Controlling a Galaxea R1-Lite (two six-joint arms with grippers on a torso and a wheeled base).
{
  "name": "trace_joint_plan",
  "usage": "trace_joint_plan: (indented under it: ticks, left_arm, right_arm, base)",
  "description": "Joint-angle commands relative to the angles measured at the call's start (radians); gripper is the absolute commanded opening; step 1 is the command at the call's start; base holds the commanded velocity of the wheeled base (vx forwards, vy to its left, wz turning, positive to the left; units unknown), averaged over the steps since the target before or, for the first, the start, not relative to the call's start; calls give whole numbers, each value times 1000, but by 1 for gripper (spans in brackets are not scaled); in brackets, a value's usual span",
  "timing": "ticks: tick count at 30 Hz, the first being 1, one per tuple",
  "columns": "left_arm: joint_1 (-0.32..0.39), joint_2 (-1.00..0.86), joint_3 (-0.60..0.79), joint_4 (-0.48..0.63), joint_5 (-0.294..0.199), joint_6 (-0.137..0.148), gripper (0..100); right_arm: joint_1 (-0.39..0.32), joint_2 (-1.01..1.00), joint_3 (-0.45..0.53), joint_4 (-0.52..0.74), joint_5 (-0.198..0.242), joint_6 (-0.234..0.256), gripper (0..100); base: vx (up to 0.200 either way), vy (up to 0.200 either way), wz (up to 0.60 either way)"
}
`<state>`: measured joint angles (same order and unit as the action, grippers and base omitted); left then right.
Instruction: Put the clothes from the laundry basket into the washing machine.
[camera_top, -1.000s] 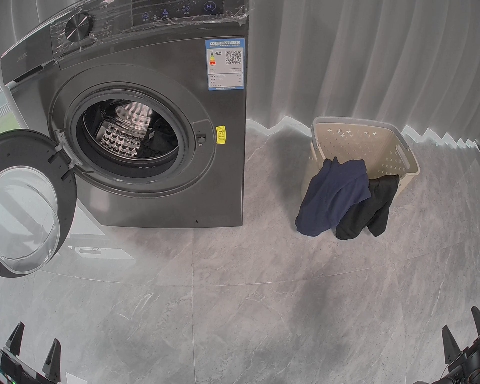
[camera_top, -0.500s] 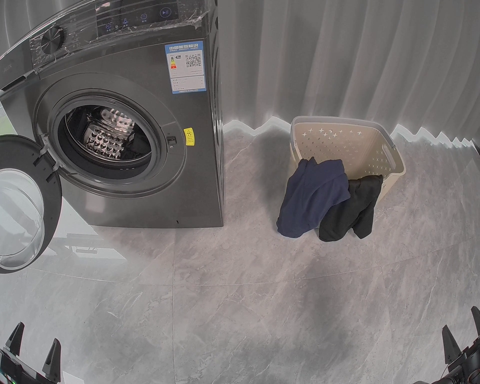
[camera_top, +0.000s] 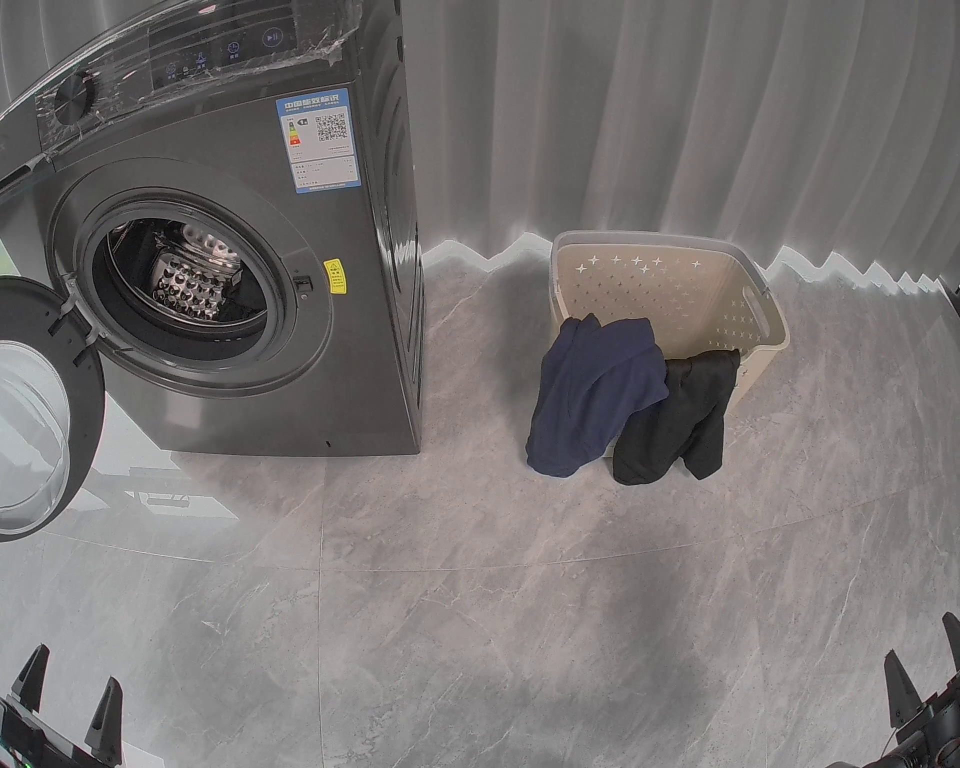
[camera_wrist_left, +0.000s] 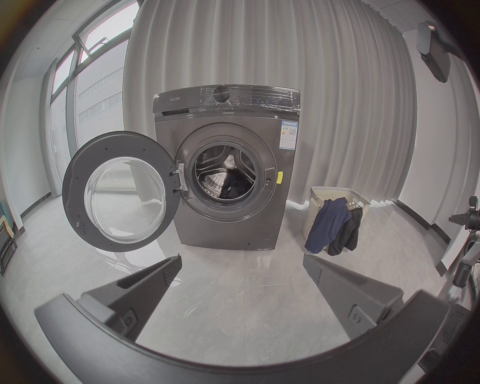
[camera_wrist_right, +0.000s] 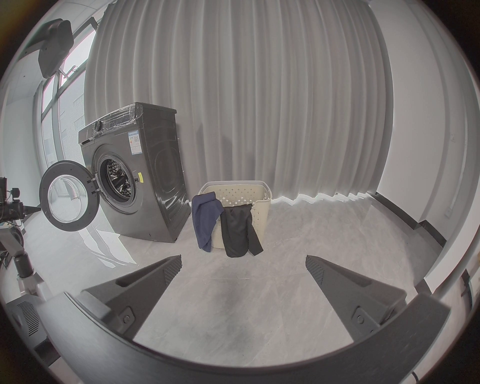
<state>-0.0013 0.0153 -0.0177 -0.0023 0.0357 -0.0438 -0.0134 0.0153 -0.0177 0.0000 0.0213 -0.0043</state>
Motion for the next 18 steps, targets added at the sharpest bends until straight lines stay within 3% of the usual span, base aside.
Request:
trace_joint_plan:
  ticks: [1,15,18]
  left_arm:
    - [1,-12,16,1,0,-1,100]
    - [0,-12,16,1,1,-1,100]
    - [0,-12,16,1,0,-1,100]
  right_arm:
    - [0,-6,16,0,0,-2,100]
    - [0,-6,16,0,0,-2,100]
    - [0,-6,16,0,0,0,100]
  base:
    - [0,-200,0]
    - [0,-200,0]
    - [0,0,0]
